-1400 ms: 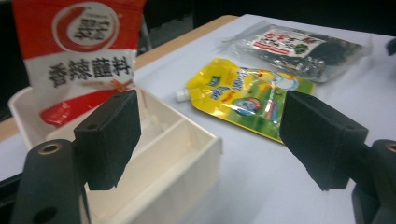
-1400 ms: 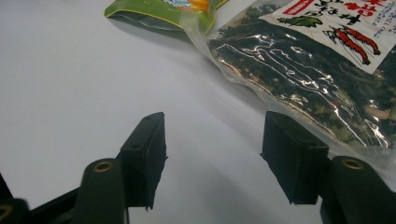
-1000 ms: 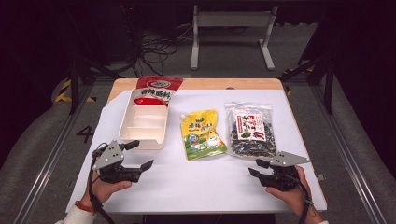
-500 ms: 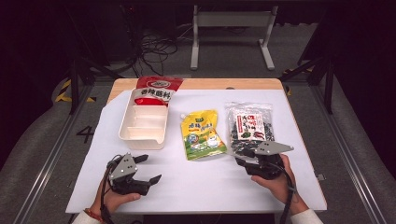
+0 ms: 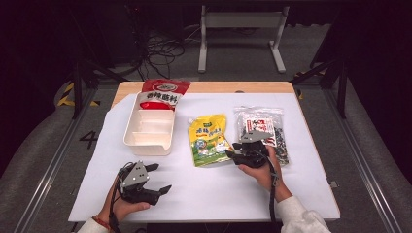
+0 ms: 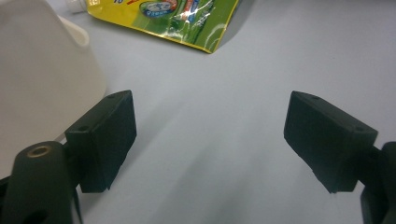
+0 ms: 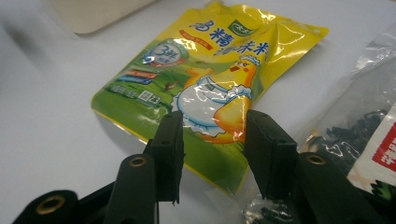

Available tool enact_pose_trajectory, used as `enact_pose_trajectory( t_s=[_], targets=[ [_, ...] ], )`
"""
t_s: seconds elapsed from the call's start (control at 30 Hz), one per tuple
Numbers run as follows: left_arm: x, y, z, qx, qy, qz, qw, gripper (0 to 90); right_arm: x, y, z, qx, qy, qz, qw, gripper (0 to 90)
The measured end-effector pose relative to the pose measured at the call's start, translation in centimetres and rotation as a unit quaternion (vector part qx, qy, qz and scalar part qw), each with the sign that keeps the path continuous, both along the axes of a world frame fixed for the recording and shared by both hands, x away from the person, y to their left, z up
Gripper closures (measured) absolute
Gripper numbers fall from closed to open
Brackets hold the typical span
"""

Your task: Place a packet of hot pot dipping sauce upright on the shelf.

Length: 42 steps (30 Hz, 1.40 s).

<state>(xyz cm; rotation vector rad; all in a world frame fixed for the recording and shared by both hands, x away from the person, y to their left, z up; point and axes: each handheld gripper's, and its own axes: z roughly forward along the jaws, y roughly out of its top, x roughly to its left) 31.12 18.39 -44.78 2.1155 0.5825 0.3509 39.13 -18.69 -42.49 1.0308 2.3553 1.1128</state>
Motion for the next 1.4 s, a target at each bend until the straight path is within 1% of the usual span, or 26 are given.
enact_pose_trajectory(
  t_s=[0.13,0.17,0.2,0.23,0.33,0.37,0.4,0.43,0.47,0.5,0.53,0.57,0.6,0.67,0.83,0.97,1.0,1.03,1.1,1.17,1.2,1.23,1.3,1.33,1.37,1.4],
  targets=[
    [-0.1,-0.1,0.0,-0.001,0.000,-0.002,1.0000,17.9,1.1,0.7,-0.7,-0.008,0.015,-0.010,0.9998,54.3],
    [0.0,-0.1,0.0,-0.001,0.000,-0.002,1.0000,17.9,1.1,0.7,-0.7,-0.008,0.015,-0.010,0.9998,54.3],
    [-0.1,-0.1,0.0,-0.001,0.001,-0.003,1.0000,17.9,1.5,1.1,-1.1,-0.011,0.026,-0.010,0.9996,49.3],
    [-0.1,-0.1,0.0,-0.004,0.001,-0.002,1.0000,17.8,1.7,1.1,-1.2,-0.005,0.028,-0.011,0.9995,49.0],
    [-0.1,0.0,0.0,-0.003,0.002,-0.004,1.0000,17.9,1.9,1.3,-1.3,-0.002,0.033,-0.015,0.9993,46.8],
    [-0.1,-0.1,0.0,-0.002,0.004,-0.005,1.0000,17.9,2.2,1.5,-1.6,-0.001,0.050,-0.014,0.9986,40.0],
    [-0.1,-0.1,-0.1,0.000,0.003,-0.006,1.0000,17.9,2.3,1.6,-1.7,-0.001,0.058,-0.015,0.9982,38.9],
    [-0.1,-0.2,-0.1,0.001,0.003,-0.008,1.0000,17.9,2.5,1.7,-1.9,-0.006,0.066,-0.015,0.9977,38.2],
    [-0.1,-0.2,-0.1,0.001,0.003,-0.008,1.0000,17.9,2.5,1.7,-1.9,-0.006,0.066,-0.015,0.9977,38.2],
    [-0.1,-0.2,-0.1,0.003,0.003,-0.009,1.0000,17.9,2.6,1.7,-2.0,-0.006,0.072,-0.015,0.9973,37.6],
    [-0.1,-0.2,-0.1,0.002,0.003,-0.009,1.0000,17.9,2.7,1.7,-1.9,-0.004,0.086,-0.018,0.9961,38.0],
    [-0.1,-0.2,0.0,0.001,0.002,-0.010,0.9999,17.9,2.8,1.7,-1.9,-0.003,0.090,-0.016,0.9958,39.1],
    [-0.1,-0.2,-0.1,-0.001,0.003,-0.010,0.9999,17.9,2.8,1.7,-2.0,-0.008,0.093,-0.017,0.9955,39.9],
    [0.0,-0.2,-0.1,-0.001,0.004,-0.010,0.9999,17.9,2.8,1.9,-2.0,-0.013,0.095,-0.014,0.9953,40.4],
    [0.0,-0.3,0.0,-0.003,0.005,-0.010,0.9999,17.9,2.9,1.7,-2.1,-0.006,0.102,-0.015,0.9947,40.6],
    [0.0,-0.2,-0.1,0.001,0.004,-0.010,0.9999,17.9,2.8,1.7,-2.0,-0.011,0.101,-0.015,0.9947,39.2],
    [0.0,-0.2,-0.1,0.002,0.004,-0.010,0.9999,17.9,2.7,1.6,-1.8,-0.011,0.095,-0.015,0.9953,36.9],
    [0.0,-0.2,-0.1,-0.003,0.006,-0.009,0.9999,17.9,2.5,1.5,-1.5,-0.009,0.086,-0.014,0.9962,37.3],
    [0.1,-0.1,-0.1,0.001,0.007,-0.007,1.0000,17.9,1.8,0.9,-0.6,0.001,0.073,-0.003,0.9973,38.0],
    [0.1,-0.2,-0.2,0.002,0.007,-0.008,0.9999,17.9,1.3,0.2,0.0,-0.002,0.057,0.001,0.9984,38.5],
    [0.1,-0.2,-0.2,0.002,0.007,-0.008,0.9999,17.9,1.3,0.2,0.0,-0.002,0.057,0.001,0.9984,38.5],
    [0.1,-0.2,-0.2,0.003,0.006,-0.009,0.9999,17.9,0.8,-0.9,0.6,-0.005,0.043,-0.003,0.9990,38.3],
    [0.0,-0.3,-0.1,0.000,0.005,-0.010,0.9999,17.9,0.6,-1.9,1.0,-0.008,0.030,-0.013,0.9994,38.6],
    [0.0,-0.3,-0.1,0.001,0.005,-0.010,0.9999,17.9,0.4,-2.9,1.3,-0.005,0.022,-0.018,0.9996,38.9],
    [0.0,-0.3,-0.1,0.001,0.005,-0.010,0.9999,17.9,0.3,-3.8,1.5,-0.005,0.017,-0.026,0.9995,38.9],
    [0.0,-0.3,-0.1,0.001,0.005,-0.010,0.9999,17.9,0.3,-3.8,1.5,-0.005,0.017,-0.026,0.9995,38.9]
  ],
)
